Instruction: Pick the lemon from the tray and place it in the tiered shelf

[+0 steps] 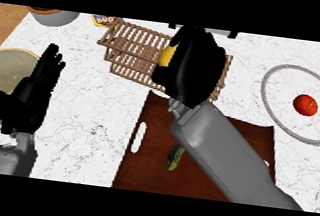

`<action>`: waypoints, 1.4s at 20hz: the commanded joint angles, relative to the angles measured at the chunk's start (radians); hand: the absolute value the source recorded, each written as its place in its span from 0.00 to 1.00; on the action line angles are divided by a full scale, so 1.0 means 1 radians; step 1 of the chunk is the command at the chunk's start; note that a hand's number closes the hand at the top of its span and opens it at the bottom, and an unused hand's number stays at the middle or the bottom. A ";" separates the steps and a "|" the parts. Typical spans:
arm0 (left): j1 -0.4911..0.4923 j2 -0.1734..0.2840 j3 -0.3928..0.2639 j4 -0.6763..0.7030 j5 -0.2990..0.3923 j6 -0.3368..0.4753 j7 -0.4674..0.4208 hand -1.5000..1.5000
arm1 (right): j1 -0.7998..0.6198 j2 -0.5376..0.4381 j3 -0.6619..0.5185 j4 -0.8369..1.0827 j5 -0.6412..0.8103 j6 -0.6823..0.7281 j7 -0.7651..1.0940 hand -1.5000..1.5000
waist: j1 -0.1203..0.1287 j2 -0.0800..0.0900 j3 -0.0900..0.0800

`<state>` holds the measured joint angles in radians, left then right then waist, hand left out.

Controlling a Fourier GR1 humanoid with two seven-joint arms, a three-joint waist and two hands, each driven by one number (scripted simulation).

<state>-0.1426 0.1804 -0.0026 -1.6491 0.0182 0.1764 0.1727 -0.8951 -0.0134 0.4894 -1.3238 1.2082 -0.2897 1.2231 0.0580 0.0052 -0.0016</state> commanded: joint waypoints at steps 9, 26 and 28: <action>0.031 -0.020 -0.016 -0.025 -0.011 0.003 -0.010 0.50 | -0.094 0.013 -0.035 0.317 -0.054 -0.254 0.129 1.00 | 0.009 0.005 0.001; 0.030 -0.014 0.016 0.012 -0.001 -0.010 -0.032 0.50 | -0.159 0.013 -0.112 0.475 -0.335 -0.618 -0.123 0.00 | -0.009 0.003 0.001; -0.017 -0.013 0.009 0.005 -0.014 0.000 0.003 0.50 | -0.205 0.013 -0.110 0.514 -0.331 -0.686 -0.133 0.00 | -0.005 0.005 0.001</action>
<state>-0.1435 0.1710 0.0041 -1.6447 0.0103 0.1687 0.1690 -1.0636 -0.0065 0.3729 -0.8448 0.9119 -0.8111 1.0428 0.0587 0.0108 -0.0002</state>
